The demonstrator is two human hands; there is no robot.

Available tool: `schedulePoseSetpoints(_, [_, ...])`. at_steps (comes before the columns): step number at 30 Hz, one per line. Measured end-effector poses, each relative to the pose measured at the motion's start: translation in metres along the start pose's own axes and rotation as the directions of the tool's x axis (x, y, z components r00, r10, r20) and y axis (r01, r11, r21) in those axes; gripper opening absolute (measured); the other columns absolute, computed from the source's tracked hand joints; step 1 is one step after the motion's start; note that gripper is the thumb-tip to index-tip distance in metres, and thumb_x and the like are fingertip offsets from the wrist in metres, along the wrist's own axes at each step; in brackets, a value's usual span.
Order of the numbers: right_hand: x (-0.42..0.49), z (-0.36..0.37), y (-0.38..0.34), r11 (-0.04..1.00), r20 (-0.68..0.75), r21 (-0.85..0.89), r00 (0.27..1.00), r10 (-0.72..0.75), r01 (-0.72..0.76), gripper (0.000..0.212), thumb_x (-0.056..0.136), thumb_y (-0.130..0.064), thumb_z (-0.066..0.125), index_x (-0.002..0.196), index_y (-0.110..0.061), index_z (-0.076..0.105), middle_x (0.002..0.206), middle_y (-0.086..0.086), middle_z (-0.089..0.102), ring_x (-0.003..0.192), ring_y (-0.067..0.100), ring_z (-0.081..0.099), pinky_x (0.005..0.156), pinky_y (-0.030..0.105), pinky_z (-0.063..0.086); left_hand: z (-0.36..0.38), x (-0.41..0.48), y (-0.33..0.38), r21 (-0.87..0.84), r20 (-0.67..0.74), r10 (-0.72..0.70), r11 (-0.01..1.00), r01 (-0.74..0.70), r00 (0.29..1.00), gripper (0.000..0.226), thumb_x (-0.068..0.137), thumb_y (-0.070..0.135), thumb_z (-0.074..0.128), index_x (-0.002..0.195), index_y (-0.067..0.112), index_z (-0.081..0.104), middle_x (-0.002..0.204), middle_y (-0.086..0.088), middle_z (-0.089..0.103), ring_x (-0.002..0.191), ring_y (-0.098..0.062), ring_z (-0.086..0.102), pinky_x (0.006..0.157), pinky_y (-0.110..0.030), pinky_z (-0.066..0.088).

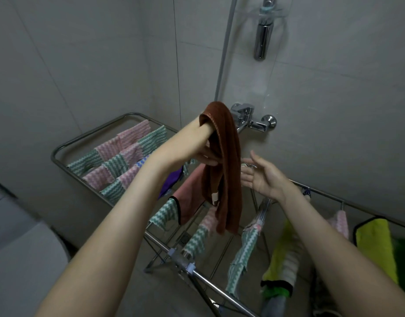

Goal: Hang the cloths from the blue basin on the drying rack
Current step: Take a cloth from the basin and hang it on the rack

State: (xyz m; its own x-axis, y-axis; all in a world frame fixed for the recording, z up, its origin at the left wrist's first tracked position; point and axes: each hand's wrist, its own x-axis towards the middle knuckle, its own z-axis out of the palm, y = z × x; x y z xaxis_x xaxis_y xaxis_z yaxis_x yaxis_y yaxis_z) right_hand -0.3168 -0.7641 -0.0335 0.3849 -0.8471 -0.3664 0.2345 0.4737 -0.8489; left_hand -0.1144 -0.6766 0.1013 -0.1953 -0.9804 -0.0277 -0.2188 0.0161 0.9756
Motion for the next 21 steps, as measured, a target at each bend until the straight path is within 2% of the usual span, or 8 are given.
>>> schedulePoseSetpoints(3, [-0.002, 0.0, 0.001, 0.988, 0.067, -0.152, 0.998, 0.003, 0.007, 0.036, 0.084, -0.043, 0.053, 0.106, -0.015, 0.06, 0.078, 0.005, 0.069, 0.067, 0.014, 0.065, 0.067, 0.026, 0.051, 0.005, 0.003, -0.009, -0.062, 0.016, -0.038, 0.997, 0.039, 0.999, 0.046, 0.098, 0.051, 0.033, 0.103, 0.014, 0.061, 0.086, -0.008, 0.064, 0.061, -0.01, 0.067, 0.054, -0.024, 0.054])
schedulePoseSetpoints(7, [-0.004, 0.013, 0.0, 0.961, 0.1, -0.236, 0.987, -0.124, 0.145, 0.021, 0.096, -0.02, 0.044, 0.099, -0.02, 0.064, 0.085, -0.009, 0.071, 0.08, 0.005, 0.064, 0.071, 0.02, 0.049, 0.014, 0.002, -0.016, -0.186, 0.027, 0.008, 0.983, -0.003, 1.0, 0.035, 0.093, 0.047, 0.042, 0.094, 0.02, 0.064, 0.084, 0.003, 0.072, 0.076, -0.011, 0.066, 0.071, -0.031, 0.056])
schedulePoseSetpoints(9, [-0.006, 0.02, -0.006, 0.971, 0.071, -0.163, 0.984, -0.164, 0.174, 0.024, 0.097, -0.015, 0.038, 0.094, -0.017, 0.062, 0.077, -0.01, 0.071, 0.079, 0.007, 0.062, 0.076, 0.022, 0.046, 0.018, 0.0, -0.015, -0.255, 0.057, 0.038, 0.967, -0.023, 0.998, 0.03, 0.1, 0.034, 0.037, 0.093, 0.02, 0.063, 0.079, 0.008, 0.073, 0.075, -0.007, 0.067, 0.076, -0.03, 0.054])
schedulePoseSetpoints(12, [-0.009, 0.019, -0.017, 0.987, 0.086, 0.086, 0.986, -0.14, 0.133, 0.033, 0.094, -0.036, 0.042, 0.109, -0.016, 0.063, 0.1, 0.003, 0.073, 0.095, 0.02, 0.065, 0.089, 0.036, 0.052, 0.022, -0.001, -0.015, -0.29, 0.066, 0.072, 0.956, -0.049, 0.995, 0.031, 0.103, 0.021, 0.029, 0.095, 0.02, 0.059, 0.075, 0.01, 0.073, 0.071, -0.001, 0.068, 0.069, -0.019, 0.056])
schedulePoseSetpoints(14, [-0.013, 0.015, -0.021, 0.984, 0.089, 0.139, 0.988, -0.124, 0.111, 0.039, 0.086, -0.044, 0.048, 0.105, -0.018, 0.07, 0.103, 0.008, 0.072, 0.092, 0.022, 0.068, 0.082, 0.036, 0.056, 0.023, -0.001, -0.017, -0.307, 0.06, 0.087, 0.949, -0.065, 0.994, 0.032, 0.104, 0.017, 0.028, 0.096, 0.019, 0.059, 0.075, 0.009, 0.073, 0.071, -0.001, 0.068, 0.069, -0.018, 0.056])
schedulePoseSetpoints(16, [-0.016, 0.01, -0.023, 0.977, 0.081, 0.15, 0.983, -0.167, 0.154, 0.027, 0.092, -0.028, 0.049, 0.091, -0.013, 0.072, 0.088, 0.008, 0.072, 0.078, 0.019, 0.069, 0.068, 0.03, 0.059, 0.025, 0.001, -0.018, -0.34, 0.055, 0.094, 0.938, -0.07, 0.994, 0.033, 0.104, 0.015, 0.028, 0.096, 0.018, 0.059, 0.077, 0.009, 0.073, 0.073, -0.001, 0.068, 0.071, -0.017, 0.056])
schedulePoseSetpoints(18, [-0.019, 0.008, -0.028, 0.961, 0.046, 0.157, 0.97, -0.239, 0.229, 0.014, 0.09, -0.016, 0.054, 0.096, -0.005, 0.061, 0.087, 0.01, 0.067, 0.075, 0.018, 0.067, 0.064, 0.028, 0.058, 0.026, 0.002, -0.022, -0.385, 0.052, 0.087, 0.921, -0.06, 0.995, 0.029, 0.102, 0.013, 0.033, 0.095, 0.015, 0.06, 0.076, 0.006, 0.073, 0.073, -0.003, 0.068, 0.072, -0.019, 0.056])
schedulePoseSetpoints(21, [-0.018, 0.001, -0.036, 0.929, 0.009, 0.241, 0.956, -0.292, 0.281, 0.048, 0.074, -0.016, 0.067, 0.117, -0.004, 0.049, 0.099, 0.014, 0.062, 0.084, 0.022, 0.065, 0.074, 0.033, 0.058, 0.022, 0.004, -0.031, -0.486, 0.148, 0.126, 0.873, -0.039, 0.981, 0.021, 0.091, 0.011, 0.05, 0.109, 0.009, 0.062, 0.098, -0.007, 0.071, 0.092, -0.017, 0.066, 0.09, -0.031, 0.051])
